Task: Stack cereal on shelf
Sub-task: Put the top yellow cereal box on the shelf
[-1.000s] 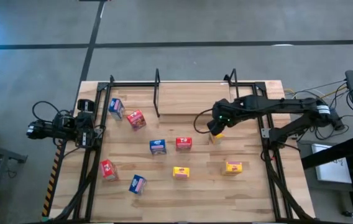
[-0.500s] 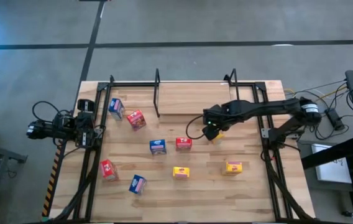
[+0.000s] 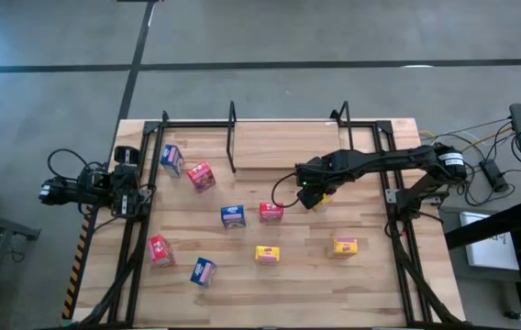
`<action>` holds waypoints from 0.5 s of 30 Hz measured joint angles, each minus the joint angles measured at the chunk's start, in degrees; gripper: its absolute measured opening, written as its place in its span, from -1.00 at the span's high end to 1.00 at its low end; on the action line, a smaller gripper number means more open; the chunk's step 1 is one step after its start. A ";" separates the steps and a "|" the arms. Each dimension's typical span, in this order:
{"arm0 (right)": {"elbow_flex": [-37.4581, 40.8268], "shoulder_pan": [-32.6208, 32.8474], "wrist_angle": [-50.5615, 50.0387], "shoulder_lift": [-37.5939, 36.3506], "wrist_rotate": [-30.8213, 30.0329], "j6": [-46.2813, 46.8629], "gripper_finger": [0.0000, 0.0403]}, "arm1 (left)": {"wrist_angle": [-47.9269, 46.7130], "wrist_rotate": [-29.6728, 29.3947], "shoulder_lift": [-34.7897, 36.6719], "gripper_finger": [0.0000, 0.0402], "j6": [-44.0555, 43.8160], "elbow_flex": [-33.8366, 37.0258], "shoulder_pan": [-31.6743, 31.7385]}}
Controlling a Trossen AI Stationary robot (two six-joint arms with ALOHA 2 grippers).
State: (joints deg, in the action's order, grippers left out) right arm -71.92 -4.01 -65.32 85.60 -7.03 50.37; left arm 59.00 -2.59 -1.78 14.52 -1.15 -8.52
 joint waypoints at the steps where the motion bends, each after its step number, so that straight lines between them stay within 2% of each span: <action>1: 0.00 0.00 0.01 0.00 -0.01 0.00 0.07 | 0.00 0.00 0.00 1.00 0.00 0.00 0.01; 15: -0.99 0.00 -0.17 -0.09 1.03 -0.33 0.19 | 0.08 0.00 0.00 1.00 0.00 0.00 -0.01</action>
State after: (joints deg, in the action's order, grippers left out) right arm -72.91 -4.01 -65.49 85.52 -6.00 50.03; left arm 59.09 -2.59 -1.78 14.52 -1.15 -8.53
